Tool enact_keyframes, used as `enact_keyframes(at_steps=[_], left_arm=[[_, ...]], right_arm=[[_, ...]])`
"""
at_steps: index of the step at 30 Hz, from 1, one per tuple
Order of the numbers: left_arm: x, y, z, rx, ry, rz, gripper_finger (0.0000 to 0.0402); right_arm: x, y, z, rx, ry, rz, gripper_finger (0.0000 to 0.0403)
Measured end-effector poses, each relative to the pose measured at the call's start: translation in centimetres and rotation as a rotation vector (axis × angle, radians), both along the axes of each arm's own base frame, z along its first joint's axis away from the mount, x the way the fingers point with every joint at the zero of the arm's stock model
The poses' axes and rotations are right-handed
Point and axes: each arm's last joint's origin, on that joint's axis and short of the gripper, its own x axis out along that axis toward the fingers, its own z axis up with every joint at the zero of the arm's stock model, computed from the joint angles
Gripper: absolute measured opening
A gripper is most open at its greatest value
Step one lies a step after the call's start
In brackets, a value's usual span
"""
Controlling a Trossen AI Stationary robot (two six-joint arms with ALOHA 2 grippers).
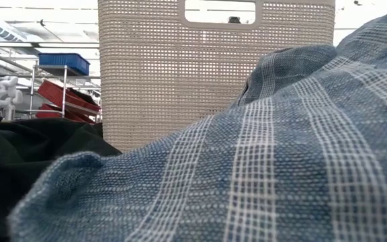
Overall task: Sort clothes
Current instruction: Put the green patterned shirt into the laundry bin
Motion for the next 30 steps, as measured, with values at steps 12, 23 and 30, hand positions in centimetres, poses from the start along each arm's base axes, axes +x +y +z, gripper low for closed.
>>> enact_keyframes(at_steps=[12, 23, 30], left_arm=[[0.0, 0.1, 0.0, -0.012, -0.014, 0.028, 0.0194], [0.9, -0.5, -0.5, 0.018, 0.027, 0.028, 0.0194], [2.0, -1.2, -1.1, 0.065, 0.072, 0.020, 0.0194]], right_arm=[[-10.4, 0.3, -6.2, 0.064, -0.206, -0.356, 0.0122], [-9.9, -0.4, -15.3, 0.036, -0.022, -0.708, 0.0121], [-10.0, -2.9, -20.1, 0.033, 0.088, -0.832, 0.0121]])
